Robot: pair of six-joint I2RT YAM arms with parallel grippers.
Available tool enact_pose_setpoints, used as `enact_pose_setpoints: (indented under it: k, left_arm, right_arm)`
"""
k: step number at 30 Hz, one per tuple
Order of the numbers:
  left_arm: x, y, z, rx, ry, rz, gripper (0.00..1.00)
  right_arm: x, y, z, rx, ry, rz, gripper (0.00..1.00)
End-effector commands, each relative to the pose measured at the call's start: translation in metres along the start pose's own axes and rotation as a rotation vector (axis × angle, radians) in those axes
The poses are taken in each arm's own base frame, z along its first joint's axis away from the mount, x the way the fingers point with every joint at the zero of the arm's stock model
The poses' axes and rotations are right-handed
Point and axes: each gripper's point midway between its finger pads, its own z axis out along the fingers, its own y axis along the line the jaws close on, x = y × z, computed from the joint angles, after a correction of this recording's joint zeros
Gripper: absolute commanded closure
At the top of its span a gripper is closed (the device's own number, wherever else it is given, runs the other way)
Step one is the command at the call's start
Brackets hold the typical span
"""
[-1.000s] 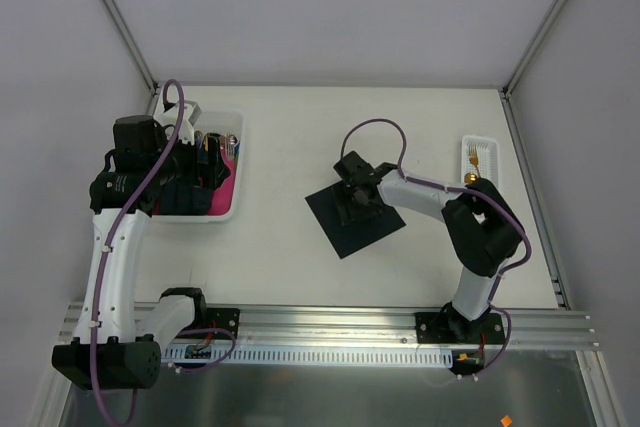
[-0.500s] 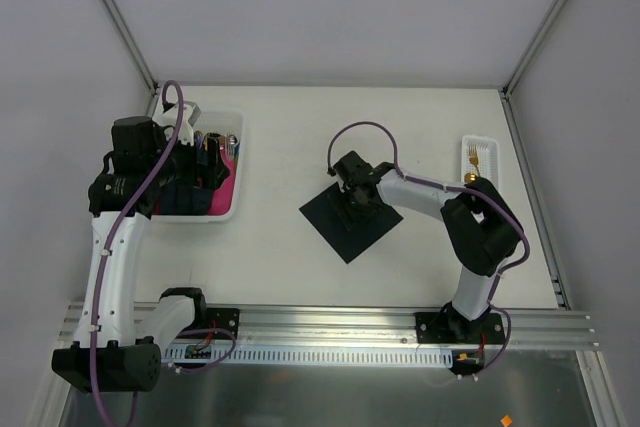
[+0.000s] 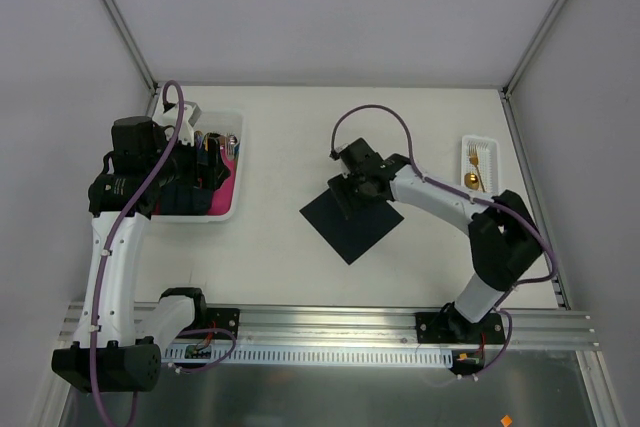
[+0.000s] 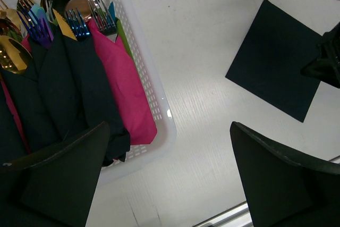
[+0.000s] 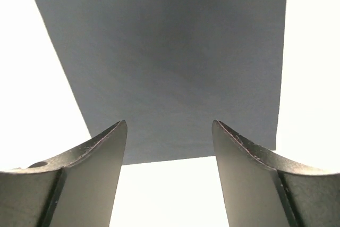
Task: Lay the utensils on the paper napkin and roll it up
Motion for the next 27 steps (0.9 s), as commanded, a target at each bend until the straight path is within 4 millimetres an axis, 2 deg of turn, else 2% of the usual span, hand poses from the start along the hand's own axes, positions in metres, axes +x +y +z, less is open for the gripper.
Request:
enact_pose_setpoints:
  k: [1,5,10,13,14,15,16,17,18,19,20,21,22,23,25,26,27]
  left_arm:
    - [-0.012,-0.004,-0.009,0.009,-0.042,0.002,0.01]
    - [-0.012,0.001,-0.008,-0.016,-0.037,-0.012,0.01]
    - [-0.015,0.007,-0.008,-0.053,-0.036,-0.041,0.01]
    - [-0.015,0.01,-0.009,-0.071,-0.041,-0.052,0.01]
    - [-0.015,0.011,-0.01,-0.076,-0.041,-0.053,0.01]
    - [-0.014,0.012,-0.009,-0.081,-0.039,-0.046,0.01]
    - [-0.014,0.012,-0.009,-0.079,-0.037,-0.045,0.01]
    - [-0.014,0.012,-0.009,-0.079,-0.037,-0.043,0.01]
    - [-0.014,0.011,-0.009,-0.072,-0.035,-0.042,0.01]
    - [-0.013,0.011,-0.008,-0.067,-0.033,-0.043,0.01]
    - [-0.013,0.01,-0.007,-0.063,-0.033,-0.043,0.01]
    - [-0.012,0.009,-0.007,-0.056,-0.031,-0.046,0.01]
    - [-0.012,0.005,-0.006,-0.033,-0.03,-0.046,0.01]
    - [-0.011,0.003,-0.005,-0.021,-0.026,-0.048,0.01]
    - [-0.01,-0.003,-0.003,0.02,-0.023,-0.055,0.01]
    - [-0.011,-0.005,-0.002,0.032,-0.021,-0.056,0.01]
    - [-0.01,-0.005,0.0,0.042,-0.015,-0.058,0.01]
  right_arm:
    - [-0.035,0.008,-0.036,-0.015,-0.16,0.237,0.31]
    - [-0.03,0.008,-0.03,0.011,-0.152,0.4,0.32]
    - [-0.014,0.008,-0.012,0.054,-0.091,0.518,0.33]
    - [-0.018,-0.009,-0.027,0.111,-0.15,0.531,0.33]
    - [-0.021,-0.024,-0.035,0.134,-0.178,0.547,0.33]
    - [-0.025,-0.039,-0.056,0.149,-0.218,0.533,0.33]
    - [-0.025,-0.053,-0.068,0.161,-0.233,0.546,0.34]
    - [-0.023,-0.086,-0.08,0.189,-0.244,0.608,0.34]
    - [-0.021,-0.103,-0.102,0.201,-0.275,0.63,0.35]
    - [-0.015,-0.124,-0.113,0.227,-0.285,0.62,0.36]
    - [-0.002,-0.163,-0.126,0.289,-0.297,0.697,0.36]
    - [0.007,-0.176,-0.136,0.299,-0.298,0.715,0.36]
    - [0.013,-0.195,-0.144,0.325,-0.298,0.712,0.37]
    - [0.028,-0.224,-0.151,0.376,-0.295,0.784,0.38]
    - [0.037,-0.252,-0.148,0.404,-0.254,0.794,0.42]
    - [0.05,-0.272,-0.148,0.43,-0.231,0.822,0.43]
    - [0.053,-0.281,-0.144,0.431,-0.212,0.837,0.44]
